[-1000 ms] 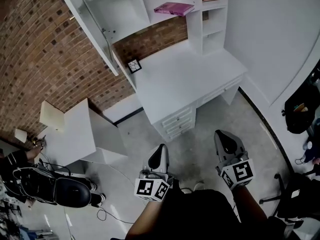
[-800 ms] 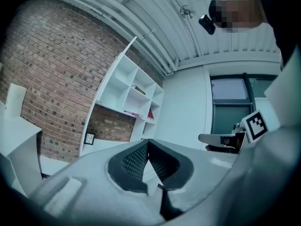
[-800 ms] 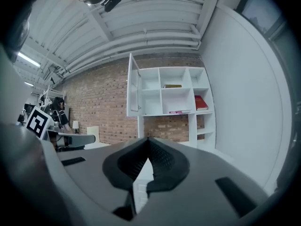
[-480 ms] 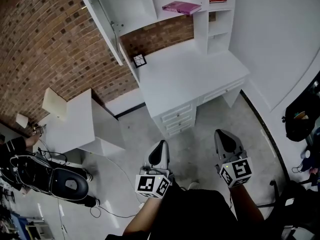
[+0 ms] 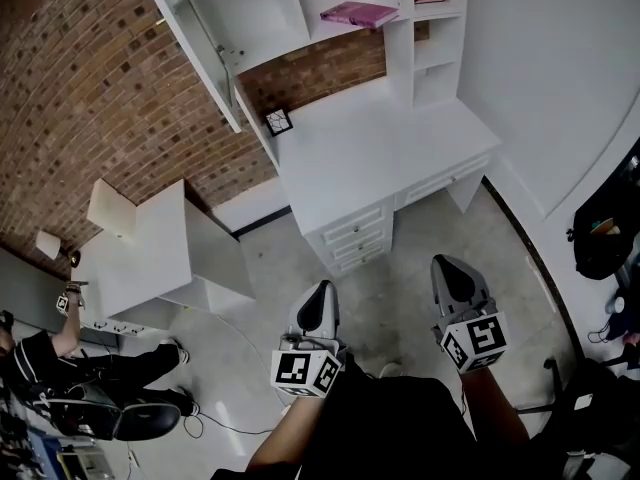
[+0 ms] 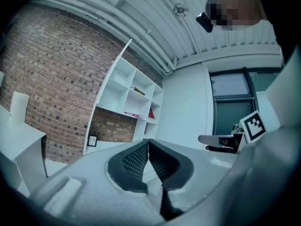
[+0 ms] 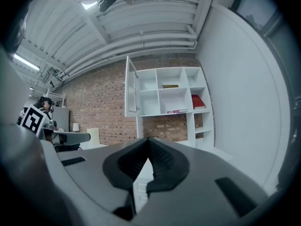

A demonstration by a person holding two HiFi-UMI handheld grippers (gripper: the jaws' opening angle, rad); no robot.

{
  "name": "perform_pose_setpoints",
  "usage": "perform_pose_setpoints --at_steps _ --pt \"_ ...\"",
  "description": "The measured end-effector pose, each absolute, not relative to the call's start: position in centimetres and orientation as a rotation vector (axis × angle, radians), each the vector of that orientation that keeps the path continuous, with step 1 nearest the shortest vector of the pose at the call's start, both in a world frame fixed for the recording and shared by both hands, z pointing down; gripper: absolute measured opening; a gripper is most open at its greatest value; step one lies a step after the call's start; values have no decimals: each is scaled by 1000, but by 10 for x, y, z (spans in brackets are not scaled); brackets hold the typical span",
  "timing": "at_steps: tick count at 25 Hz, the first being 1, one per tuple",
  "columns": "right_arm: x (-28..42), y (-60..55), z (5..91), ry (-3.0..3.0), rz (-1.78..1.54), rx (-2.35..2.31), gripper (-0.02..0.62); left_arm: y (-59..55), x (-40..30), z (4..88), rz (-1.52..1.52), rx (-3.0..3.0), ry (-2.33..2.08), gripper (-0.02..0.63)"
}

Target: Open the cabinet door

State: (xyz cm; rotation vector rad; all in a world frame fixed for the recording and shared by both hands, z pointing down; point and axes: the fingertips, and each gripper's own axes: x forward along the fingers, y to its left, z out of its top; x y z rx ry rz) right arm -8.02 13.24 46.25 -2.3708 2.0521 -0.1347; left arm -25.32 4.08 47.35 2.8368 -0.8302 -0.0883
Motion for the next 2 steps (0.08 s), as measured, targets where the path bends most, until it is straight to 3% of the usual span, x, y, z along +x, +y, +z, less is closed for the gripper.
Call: perform_pose_setpoints --at_steps 2 --pt "-76 130 460 2051 -130 -2368 0 39 -249 471 -87 2840 -835 20"
